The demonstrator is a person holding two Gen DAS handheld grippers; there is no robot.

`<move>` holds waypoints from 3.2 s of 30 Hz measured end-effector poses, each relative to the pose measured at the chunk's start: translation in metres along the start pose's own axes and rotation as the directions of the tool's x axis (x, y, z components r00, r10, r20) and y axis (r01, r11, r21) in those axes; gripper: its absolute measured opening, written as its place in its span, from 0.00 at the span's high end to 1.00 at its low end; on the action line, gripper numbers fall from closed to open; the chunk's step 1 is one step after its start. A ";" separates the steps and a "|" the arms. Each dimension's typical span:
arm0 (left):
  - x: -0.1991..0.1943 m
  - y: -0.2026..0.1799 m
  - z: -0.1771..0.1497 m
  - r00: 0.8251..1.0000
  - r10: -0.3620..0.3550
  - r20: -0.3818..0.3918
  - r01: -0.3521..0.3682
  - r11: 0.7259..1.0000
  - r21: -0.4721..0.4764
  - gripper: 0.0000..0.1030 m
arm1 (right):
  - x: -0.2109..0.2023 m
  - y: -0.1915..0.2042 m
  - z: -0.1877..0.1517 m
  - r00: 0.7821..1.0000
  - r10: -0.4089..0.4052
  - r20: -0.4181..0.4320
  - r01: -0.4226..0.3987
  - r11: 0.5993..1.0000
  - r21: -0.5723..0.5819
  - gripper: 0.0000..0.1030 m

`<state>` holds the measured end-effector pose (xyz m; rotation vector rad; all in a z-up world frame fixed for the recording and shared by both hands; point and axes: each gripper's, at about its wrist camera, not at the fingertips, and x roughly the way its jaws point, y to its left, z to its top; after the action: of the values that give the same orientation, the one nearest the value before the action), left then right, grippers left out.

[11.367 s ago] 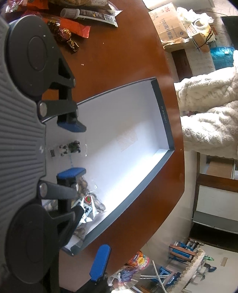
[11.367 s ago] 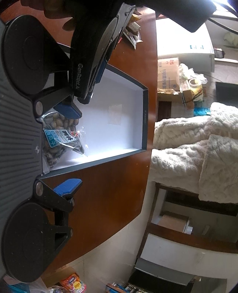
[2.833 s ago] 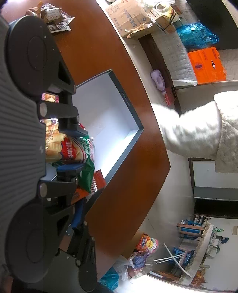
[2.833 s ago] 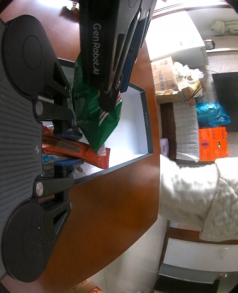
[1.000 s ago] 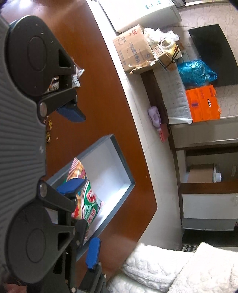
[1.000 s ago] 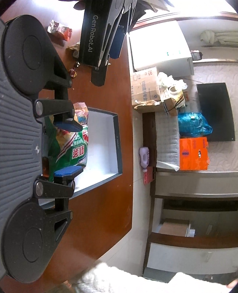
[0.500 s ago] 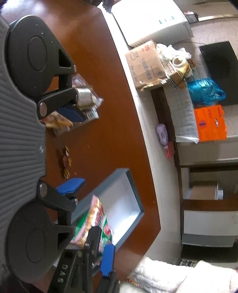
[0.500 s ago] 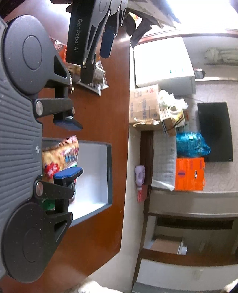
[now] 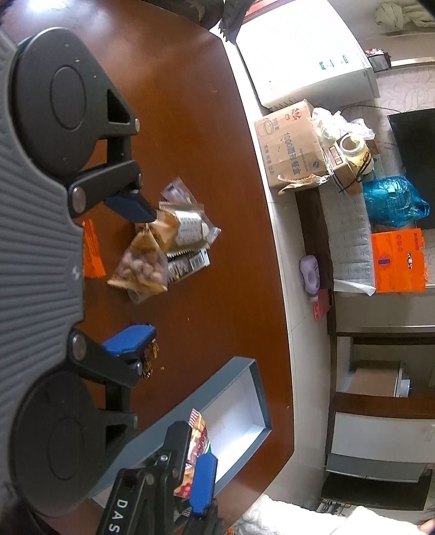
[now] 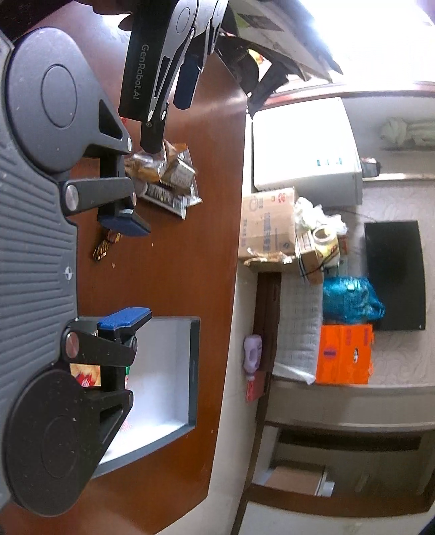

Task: Organize snacks
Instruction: 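Move both open tools back to the snack pile, then grasp the orange TIGI packet with the left tool while the right tool grasps the wrapped chocolate, then lift and carry the TIGI packet and chocolate over the box lid with both tools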

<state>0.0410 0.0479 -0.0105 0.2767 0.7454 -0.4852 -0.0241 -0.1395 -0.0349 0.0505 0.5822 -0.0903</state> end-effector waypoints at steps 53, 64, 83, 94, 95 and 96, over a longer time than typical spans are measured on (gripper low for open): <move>0.050 0.014 -0.069 0.998 0.018 -0.055 -0.026 0.988 -0.152 0.34 | 0.110 0.051 -0.009 0.964 0.092 -0.248 -0.143 0.970 -0.195 0.57; 0.060 0.012 -0.074 0.997 0.017 -0.069 -0.028 0.987 -0.156 0.38 | 0.118 0.047 -0.012 0.964 0.083 -0.254 -0.137 0.969 -0.205 0.73; 0.074 0.010 -0.073 0.997 -0.003 -0.073 -0.010 0.984 -0.177 0.55 | 0.123 0.046 -0.017 0.961 0.076 -0.266 -0.137 0.966 -0.220 0.72; 0.071 0.010 -0.078 0.998 0.012 -0.054 -0.022 0.984 -0.180 0.65 | 0.120 0.047 -0.021 0.967 0.076 -0.244 -0.129 0.969 -0.211 0.76; 0.071 0.009 -0.078 0.998 0.012 -0.054 -0.021 0.985 -0.173 0.66 | 0.119 0.046 -0.021 0.967 0.077 -0.243 -0.130 0.969 -0.208 0.76; 0.071 0.009 -0.078 0.998 0.011 -0.054 -0.020 0.986 -0.166 0.66 | 0.119 0.046 -0.021 0.967 0.078 -0.241 -0.130 0.970 -0.205 0.76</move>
<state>0.0451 0.0642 -0.1144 0.1396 0.8303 -0.3992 0.0678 -0.1007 -0.1172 -0.1251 0.8191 0.0849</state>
